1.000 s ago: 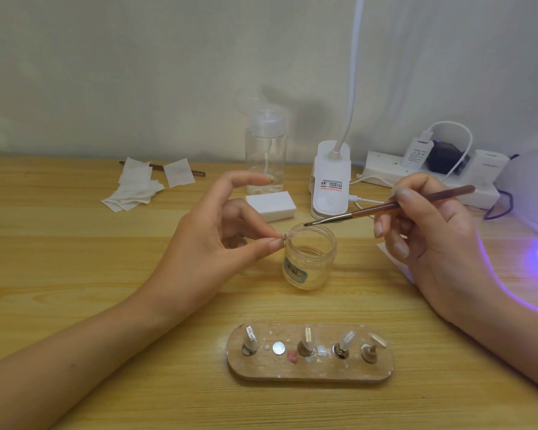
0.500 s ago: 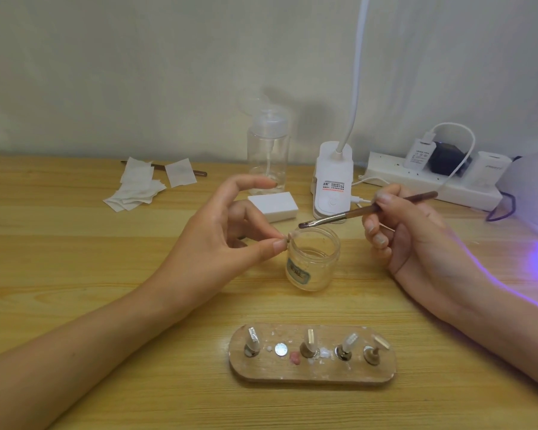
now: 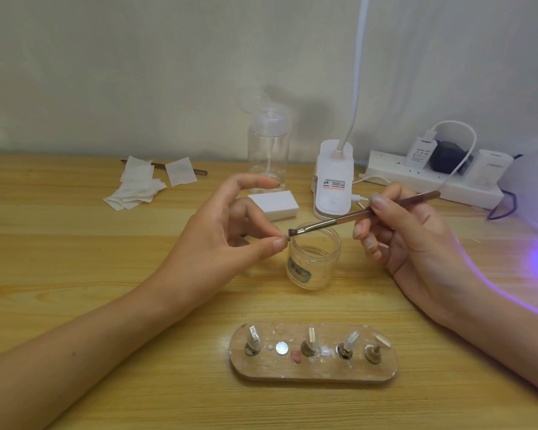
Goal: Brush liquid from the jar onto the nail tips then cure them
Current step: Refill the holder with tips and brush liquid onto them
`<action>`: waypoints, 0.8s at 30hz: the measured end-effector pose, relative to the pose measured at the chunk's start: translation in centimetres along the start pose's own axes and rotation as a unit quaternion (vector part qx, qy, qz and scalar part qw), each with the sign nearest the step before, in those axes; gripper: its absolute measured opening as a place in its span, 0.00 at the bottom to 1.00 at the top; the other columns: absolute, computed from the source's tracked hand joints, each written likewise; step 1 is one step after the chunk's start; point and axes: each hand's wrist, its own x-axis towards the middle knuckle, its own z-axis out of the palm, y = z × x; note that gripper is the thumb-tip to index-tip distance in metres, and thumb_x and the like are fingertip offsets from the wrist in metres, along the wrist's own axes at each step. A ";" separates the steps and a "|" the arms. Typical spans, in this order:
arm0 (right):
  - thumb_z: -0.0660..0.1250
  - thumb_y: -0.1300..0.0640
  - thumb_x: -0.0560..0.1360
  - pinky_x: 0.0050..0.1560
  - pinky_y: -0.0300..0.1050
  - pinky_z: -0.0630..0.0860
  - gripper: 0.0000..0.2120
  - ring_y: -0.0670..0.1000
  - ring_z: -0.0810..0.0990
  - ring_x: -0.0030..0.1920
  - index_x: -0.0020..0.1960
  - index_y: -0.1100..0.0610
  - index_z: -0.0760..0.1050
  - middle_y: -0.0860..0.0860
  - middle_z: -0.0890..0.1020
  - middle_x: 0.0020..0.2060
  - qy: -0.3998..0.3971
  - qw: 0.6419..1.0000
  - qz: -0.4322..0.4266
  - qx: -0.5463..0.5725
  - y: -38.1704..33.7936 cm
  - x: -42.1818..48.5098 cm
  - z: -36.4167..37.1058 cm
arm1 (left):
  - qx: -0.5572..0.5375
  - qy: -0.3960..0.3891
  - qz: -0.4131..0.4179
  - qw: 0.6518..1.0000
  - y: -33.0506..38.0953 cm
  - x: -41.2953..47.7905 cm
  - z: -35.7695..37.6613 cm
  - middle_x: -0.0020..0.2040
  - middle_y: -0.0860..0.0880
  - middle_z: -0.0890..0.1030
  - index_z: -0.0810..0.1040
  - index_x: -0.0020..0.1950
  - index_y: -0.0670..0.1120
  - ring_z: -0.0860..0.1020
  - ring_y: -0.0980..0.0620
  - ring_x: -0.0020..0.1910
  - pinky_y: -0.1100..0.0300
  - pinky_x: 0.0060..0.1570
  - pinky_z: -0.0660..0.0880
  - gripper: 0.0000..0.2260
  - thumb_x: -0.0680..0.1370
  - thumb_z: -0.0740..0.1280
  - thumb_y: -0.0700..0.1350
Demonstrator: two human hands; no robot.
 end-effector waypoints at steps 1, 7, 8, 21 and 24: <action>0.66 0.54 0.74 0.28 0.35 0.72 0.06 0.45 0.75 0.28 0.39 0.53 0.72 0.54 0.80 0.32 0.002 1.000 -0.004 -0.001 0.0 -0.1 0.0 | 0.001 -0.001 0.000 1.000 0.0 0.0 0.0 0.38 0.51 0.82 0.73 0.65 0.51 0.83 0.56 0.42 0.62 0.41 0.78 0.24 0.73 0.74 0.34; 0.68 0.55 0.74 0.27 0.36 0.72 0.08 0.46 0.74 0.28 0.37 0.51 0.72 0.54 0.79 0.30 0.039 0.999 -0.028 -0.009 -0.2 -0.3 -0.1 | -0.002 -0.002 0.000 1.000 0.1 0.0 0.0 0.37 0.51 0.82 0.73 0.66 0.50 0.83 0.56 0.41 0.63 0.39 0.77 0.24 0.73 0.74 0.34; 0.69 0.55 0.74 0.27 0.36 0.71 0.09 0.46 0.74 0.28 0.37 0.51 0.71 0.54 0.79 0.29 0.042 0.998 -0.036 -0.007 -0.3 -0.4 -0.1 | -0.002 -0.002 0.000 1.000 0.1 0.0 0.0 0.37 0.51 0.82 0.73 0.66 0.50 0.82 0.56 0.40 0.63 0.39 0.77 0.24 0.73 0.74 0.34; 0.64 0.57 0.75 0.29 0.38 0.74 0.06 0.49 0.76 0.29 0.39 0.51 0.73 0.56 0.80 0.30 0.039 0.994 -0.091 -0.049 -0.3 -0.7 -0.1 | -0.009 -0.008 0.001 1.000 0.2 0.0 0.1 0.36 0.52 0.80 0.74 0.65 0.51 0.81 0.58 0.38 0.65 0.35 0.74 0.24 0.74 0.74 0.34; 0.65 0.55 0.75 0.30 0.38 0.74 0.06 0.48 0.76 0.30 0.39 0.51 0.73 0.55 0.81 0.31 0.011 0.994 -0.099 -0.036 -0.4 -0.7 0.2 | -0.008 -0.011 0.001 1.000 0.2 0.0 0.1 0.37 0.51 0.80 0.74 0.65 0.51 0.81 0.58 0.39 0.65 0.35 0.73 0.23 0.74 0.74 0.34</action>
